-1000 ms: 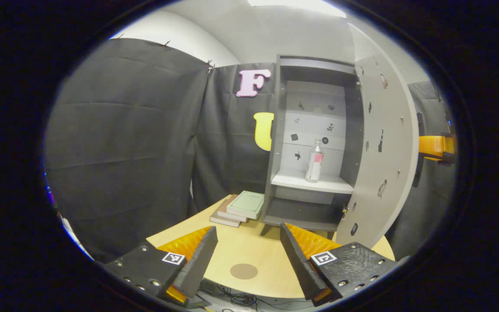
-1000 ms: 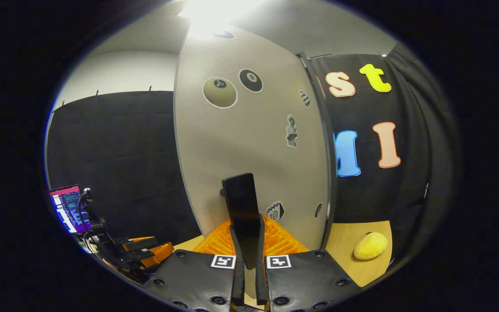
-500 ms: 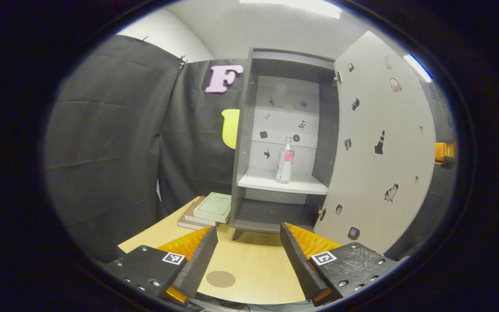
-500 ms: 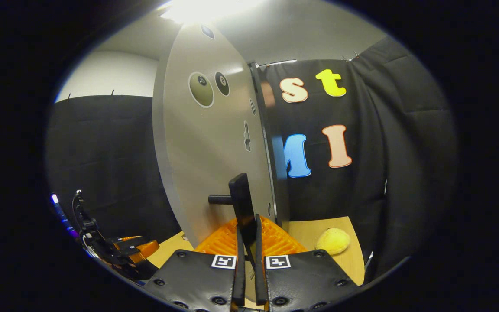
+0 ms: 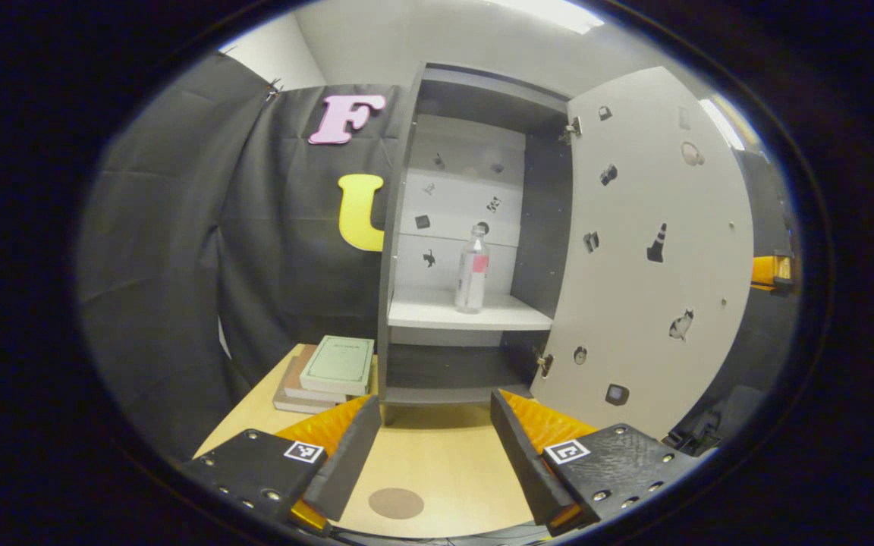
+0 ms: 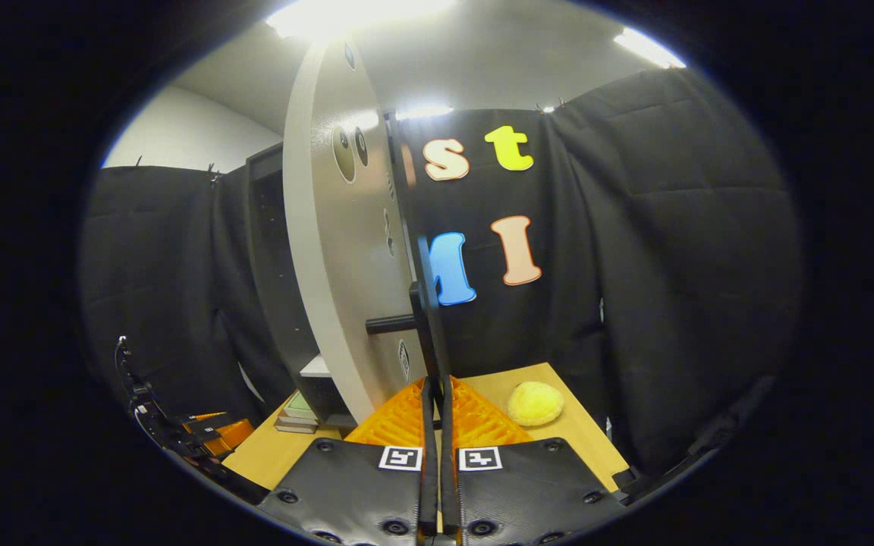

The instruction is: Open the cabinet door with the right hand, grasp the bottle in the cabinet with the left hand and place it on the coaster, then close the cabinet door with the right hand.

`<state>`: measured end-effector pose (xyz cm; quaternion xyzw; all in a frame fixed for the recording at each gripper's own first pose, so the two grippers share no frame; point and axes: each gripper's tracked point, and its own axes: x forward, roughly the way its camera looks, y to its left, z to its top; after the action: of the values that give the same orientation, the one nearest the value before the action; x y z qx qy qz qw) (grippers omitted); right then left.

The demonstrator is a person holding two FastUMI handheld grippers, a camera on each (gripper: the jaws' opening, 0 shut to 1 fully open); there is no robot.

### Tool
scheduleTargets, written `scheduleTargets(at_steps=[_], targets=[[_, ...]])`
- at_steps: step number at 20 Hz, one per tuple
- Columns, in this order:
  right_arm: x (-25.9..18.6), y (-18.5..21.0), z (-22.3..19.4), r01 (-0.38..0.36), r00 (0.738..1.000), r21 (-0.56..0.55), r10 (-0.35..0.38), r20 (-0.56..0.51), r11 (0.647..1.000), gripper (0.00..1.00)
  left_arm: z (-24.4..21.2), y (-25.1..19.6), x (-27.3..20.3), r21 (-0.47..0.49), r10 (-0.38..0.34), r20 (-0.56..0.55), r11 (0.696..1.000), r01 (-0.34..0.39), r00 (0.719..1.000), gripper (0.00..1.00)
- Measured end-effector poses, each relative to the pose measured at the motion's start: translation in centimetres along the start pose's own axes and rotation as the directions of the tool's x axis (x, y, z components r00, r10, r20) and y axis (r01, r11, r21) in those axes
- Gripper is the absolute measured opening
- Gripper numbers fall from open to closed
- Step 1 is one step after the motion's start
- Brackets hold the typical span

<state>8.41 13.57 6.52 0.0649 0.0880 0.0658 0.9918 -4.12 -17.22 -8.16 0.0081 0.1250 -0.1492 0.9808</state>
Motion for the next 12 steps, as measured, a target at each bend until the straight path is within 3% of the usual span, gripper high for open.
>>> scheduleTargets(at_steps=[3, 5, 8, 11, 12], targets=[[-2.0, 0.0, -1.3, 0.062, 0.998, -0.058, -0.064, -0.028, 0.996, 0.04, 0.6, 2.5, 1.2, -0.011, -0.053, 0.004, 0.999, 0.053, 0.999, 0.89], [-4.0, -1.2, -1.7, 0.148, 0.989, -0.087, -0.150, -0.010, 0.985, 0.04, 0.7, 3.9, 2.0, -0.019, -0.091, 0.001, 0.996, 0.091, 0.996, 0.89], [-5.6, -2.4, -1.5, 0.243, 0.970, -0.025, -0.243, 0.019, 0.970, 0.00, 1.7, 5.6, 3.5, 0.006, -0.112, 0.003, 0.994, 0.112, 0.994, 0.90], [-7.0, -4.2, -1.2, 0.304, 0.952, 0.002, -0.304, 0.030, 0.953, 0.13, 3.6, 5.5, 5.4, 0.015, -0.141, 0.024, 0.990, 0.141, 0.990, 0.89], [-6.9, -5.1, -0.7, 0.322, 0.946, -0.001, -0.321, 0.037, 0.947, 0.23, 4.5, 5.0, 6.3, 0.007, -0.155, 0.031, 0.988, 0.155, 0.987, 0.87]])
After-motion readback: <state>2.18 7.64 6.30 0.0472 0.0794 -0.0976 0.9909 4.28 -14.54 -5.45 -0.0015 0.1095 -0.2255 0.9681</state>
